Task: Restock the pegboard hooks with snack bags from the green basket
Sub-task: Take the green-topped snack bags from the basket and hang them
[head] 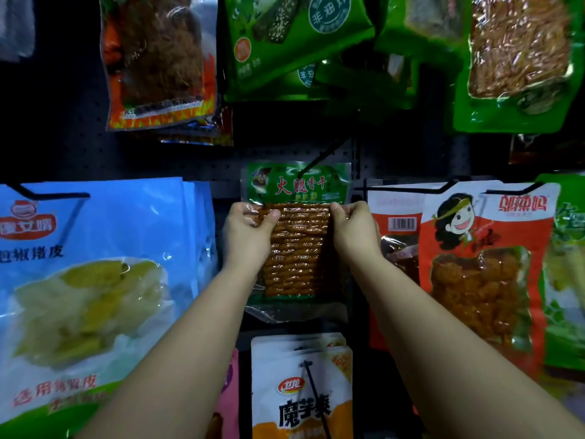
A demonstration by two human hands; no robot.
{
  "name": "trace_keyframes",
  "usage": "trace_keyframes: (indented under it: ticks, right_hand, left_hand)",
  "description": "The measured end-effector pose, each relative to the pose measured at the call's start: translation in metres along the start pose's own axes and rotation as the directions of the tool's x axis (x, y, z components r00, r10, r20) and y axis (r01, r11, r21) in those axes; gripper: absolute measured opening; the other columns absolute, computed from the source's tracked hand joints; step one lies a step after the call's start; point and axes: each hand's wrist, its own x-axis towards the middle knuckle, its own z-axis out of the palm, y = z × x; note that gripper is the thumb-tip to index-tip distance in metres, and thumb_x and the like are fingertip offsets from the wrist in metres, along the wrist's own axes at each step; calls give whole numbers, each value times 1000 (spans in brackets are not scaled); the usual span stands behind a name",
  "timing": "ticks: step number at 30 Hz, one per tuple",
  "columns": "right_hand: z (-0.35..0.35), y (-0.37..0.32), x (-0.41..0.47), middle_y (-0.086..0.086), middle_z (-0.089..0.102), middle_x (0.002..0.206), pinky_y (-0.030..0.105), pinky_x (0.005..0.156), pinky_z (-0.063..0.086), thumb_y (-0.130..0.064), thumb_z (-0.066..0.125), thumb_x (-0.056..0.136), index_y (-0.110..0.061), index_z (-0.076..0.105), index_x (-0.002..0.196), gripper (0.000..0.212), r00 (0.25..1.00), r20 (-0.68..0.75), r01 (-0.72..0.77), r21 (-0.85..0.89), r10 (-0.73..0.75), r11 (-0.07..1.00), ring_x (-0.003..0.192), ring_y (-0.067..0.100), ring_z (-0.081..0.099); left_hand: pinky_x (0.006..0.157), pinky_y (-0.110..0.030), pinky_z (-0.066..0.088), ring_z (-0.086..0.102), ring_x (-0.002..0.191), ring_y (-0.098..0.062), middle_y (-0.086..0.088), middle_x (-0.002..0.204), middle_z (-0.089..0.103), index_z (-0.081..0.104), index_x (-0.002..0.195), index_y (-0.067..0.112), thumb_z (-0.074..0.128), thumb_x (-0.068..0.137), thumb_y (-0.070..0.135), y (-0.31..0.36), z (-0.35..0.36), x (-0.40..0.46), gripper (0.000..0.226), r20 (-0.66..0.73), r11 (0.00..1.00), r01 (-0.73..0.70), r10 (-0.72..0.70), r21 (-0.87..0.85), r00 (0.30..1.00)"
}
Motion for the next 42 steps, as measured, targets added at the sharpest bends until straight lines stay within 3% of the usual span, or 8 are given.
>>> trace_keyframes:
  ticks: [6,13,17,21,25,32,35,42]
  right_hand:
    - [-2,14,-21,6,58,119,46,95,47,-33,60,91,-16,43,119,37,999,27,19,-17,-19,1000,110,26,57]
    - [-32,70,-100,-7,48,96,18,74,39,-22,68,86,-12,39,132,54,983,184,14,-40,-6,999,93,11,54]
    - [-75,99,-171,-12,55,98,1,66,42,-24,67,87,-30,47,112,33,967,254,24,29,-30,999,84,-6,54]
    - [-127,137,-248,0,63,78,17,65,48,-18,64,89,-27,63,91,10,951,304,-90,127,48,988,69,6,59]
    - [-169,201,-326,8,62,74,29,68,49,-6,61,90,-24,66,81,20,905,310,-332,86,291,939,67,14,56]
    - [-235,354,-448,-10,65,65,15,61,45,0,58,90,-25,63,76,29,648,235,-709,-161,725,686,58,4,58]
    - [-259,437,-509,-1,65,71,25,65,46,-6,61,89,-25,62,76,24,503,171,-805,-265,847,532,64,12,58]
    - [-275,664,-673,19,69,93,28,75,46,-16,65,88,-16,69,95,8,148,151,-750,-627,977,210,79,19,59]
  left_hand:
    - [82,-39,53,61,89,-21,7,84,56,48,97,20,71,82,28,-22,-5,-20,29,-2,998,29,-29,-50,1000]
    - [71,-22,45,58,86,-10,8,96,56,45,106,24,68,85,18,-65,-30,-99,32,71,989,145,-144,-4,987]
    - [65,-11,43,56,83,-4,2,102,57,49,116,16,65,87,18,-89,-56,-182,33,140,959,283,-285,36,948]
    - [54,-3,41,56,56,9,-1,73,61,60,82,20,62,87,4,-107,-77,-283,17,333,932,357,-359,68,872]
    - [60,-14,44,56,58,5,2,71,61,60,81,21,66,84,4,-127,-76,-382,18,497,873,462,-473,156,727]
    - [73,-23,46,60,72,-5,9,77,65,60,81,31,62,87,8,-213,-37,-521,24,580,754,547,-642,363,501]
    - [71,-17,45,57,65,5,9,76,63,58,81,32,61,87,2,-280,-22,-594,30,602,678,577,-712,456,361]
    - [68,-15,43,56,67,6,7,77,59,58,88,16,59,86,-5,-471,2,-771,21,580,560,511,-803,652,139]
